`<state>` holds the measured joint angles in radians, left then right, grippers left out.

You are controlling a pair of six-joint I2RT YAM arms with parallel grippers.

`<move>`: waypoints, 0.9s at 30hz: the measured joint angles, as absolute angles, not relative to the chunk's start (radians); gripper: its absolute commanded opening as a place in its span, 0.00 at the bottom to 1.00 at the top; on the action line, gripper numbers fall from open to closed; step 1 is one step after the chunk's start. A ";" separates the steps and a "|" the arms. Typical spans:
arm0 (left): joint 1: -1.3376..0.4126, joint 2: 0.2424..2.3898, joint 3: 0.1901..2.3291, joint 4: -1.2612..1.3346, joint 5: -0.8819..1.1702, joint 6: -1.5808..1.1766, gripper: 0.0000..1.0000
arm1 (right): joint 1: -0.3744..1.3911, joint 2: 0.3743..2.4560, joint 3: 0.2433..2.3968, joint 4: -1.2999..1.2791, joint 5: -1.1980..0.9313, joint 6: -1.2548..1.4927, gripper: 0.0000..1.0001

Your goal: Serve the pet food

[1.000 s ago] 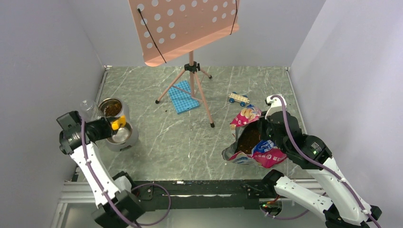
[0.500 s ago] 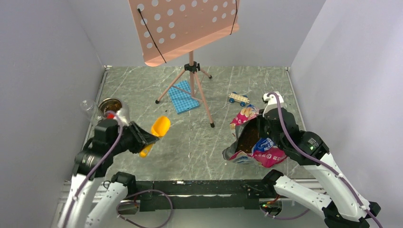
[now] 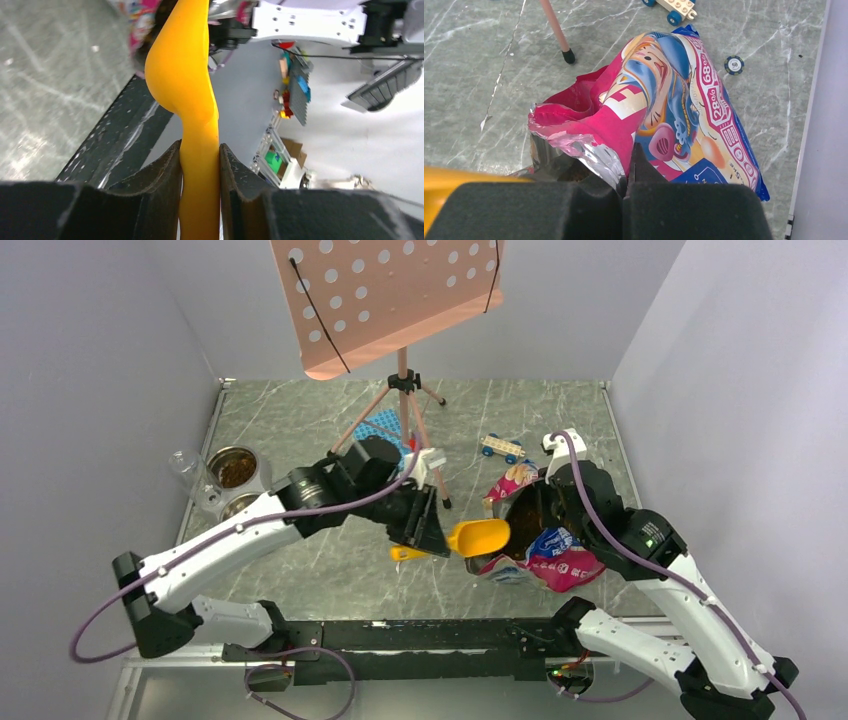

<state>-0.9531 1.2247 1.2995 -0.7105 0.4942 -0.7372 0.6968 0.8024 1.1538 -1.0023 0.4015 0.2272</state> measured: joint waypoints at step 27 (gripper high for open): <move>-1.089 1.970 2.108 -1.285 0.136 -0.902 0.00 | 0.691 0.874 1.224 -1.037 0.313 0.359 0.00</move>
